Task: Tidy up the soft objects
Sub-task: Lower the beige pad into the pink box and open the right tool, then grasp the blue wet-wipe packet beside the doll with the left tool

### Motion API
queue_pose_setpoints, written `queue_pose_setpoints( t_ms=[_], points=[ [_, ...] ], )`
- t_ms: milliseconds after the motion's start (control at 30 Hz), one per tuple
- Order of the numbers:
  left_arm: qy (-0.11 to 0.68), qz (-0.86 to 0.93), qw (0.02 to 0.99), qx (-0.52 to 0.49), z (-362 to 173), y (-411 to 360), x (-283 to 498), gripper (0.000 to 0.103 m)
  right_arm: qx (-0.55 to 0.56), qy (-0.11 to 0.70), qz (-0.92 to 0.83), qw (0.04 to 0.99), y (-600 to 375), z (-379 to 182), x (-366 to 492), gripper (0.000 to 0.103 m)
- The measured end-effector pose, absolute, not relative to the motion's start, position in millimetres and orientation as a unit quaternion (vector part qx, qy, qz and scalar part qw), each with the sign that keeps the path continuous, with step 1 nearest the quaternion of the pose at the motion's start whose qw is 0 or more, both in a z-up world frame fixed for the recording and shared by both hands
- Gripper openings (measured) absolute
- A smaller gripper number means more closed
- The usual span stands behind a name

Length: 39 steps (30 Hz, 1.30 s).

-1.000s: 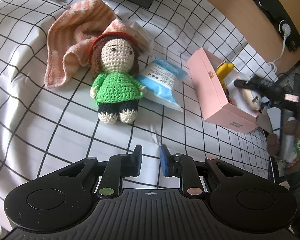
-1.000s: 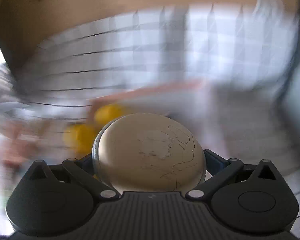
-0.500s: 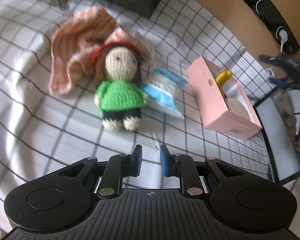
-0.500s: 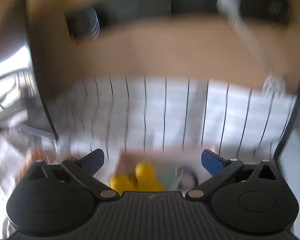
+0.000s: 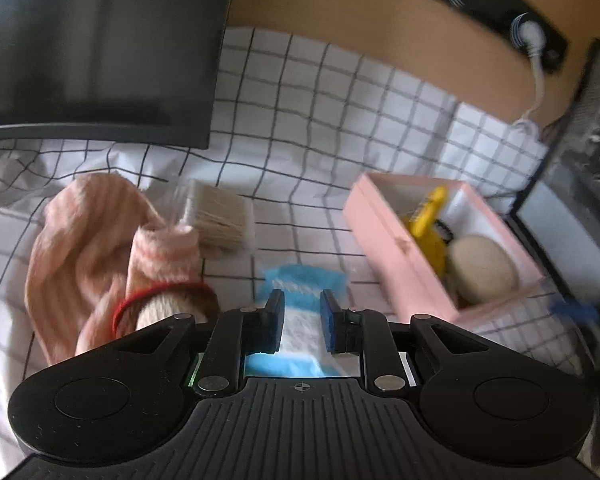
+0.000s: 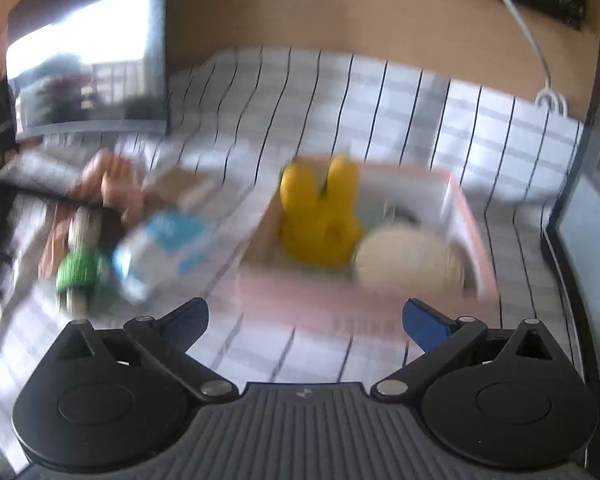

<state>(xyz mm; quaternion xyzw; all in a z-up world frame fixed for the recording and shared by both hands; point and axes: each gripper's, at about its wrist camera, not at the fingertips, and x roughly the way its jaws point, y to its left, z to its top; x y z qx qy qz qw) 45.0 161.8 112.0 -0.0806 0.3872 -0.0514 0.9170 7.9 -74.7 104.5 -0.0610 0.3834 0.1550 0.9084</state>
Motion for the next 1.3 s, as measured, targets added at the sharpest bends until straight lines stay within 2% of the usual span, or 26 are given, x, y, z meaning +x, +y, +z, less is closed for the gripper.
queue_pose_setpoints(
  t_ms=[200, 267, 333, 367, 567, 633, 733, 1067, 1300],
  points=[
    [0.443, -0.075, 0.892, -0.04, 80, 138, 67, 0.024, -0.061, 0.427, 0.133, 0.892, -86, 66, -25, 0.103],
    [0.424, -0.084, 0.902, 0.005, 76, 123, 61, 0.03, -0.04, 0.443, 0.121, 0.887, -93, 57, -26, 0.103],
    [0.417, -0.096, 0.903, 0.021, 75, 115, 59, 0.045, -0.019, 0.46, 0.112, 0.881, -100, 49, -26, 0.103],
    [0.416, -0.103, 0.903, 0.026, 74, 113, 59, 0.048, -0.011, 0.467, 0.109, 0.877, -102, 45, -27, 0.103],
    [0.403, -0.054, 0.912, 0.063, 71, 112, 65, 0.047, -0.048, 0.454, 0.095, 0.885, -92, 37, -37, 0.103],
    [0.406, -0.028, 0.912, 0.052, 69, 119, 71, 0.055, -0.045, 0.446, 0.091, 0.889, -92, 37, -39, 0.103],
    [0.418, -0.012, 0.908, 0.021, 67, 130, 84, 0.061, -0.042, 0.44, 0.088, 0.893, -92, 36, -41, 0.103],
    [0.441, -0.024, 0.897, 0.013, 52, 133, 129, 0.062, -0.046, 0.458, 0.094, 0.883, -93, 38, -37, 0.103],
    [0.436, -0.022, 0.9, -0.009, 54, 128, 127, 0.056, -0.054, 0.459, 0.105, 0.881, -90, 39, -45, 0.103]
  ],
)
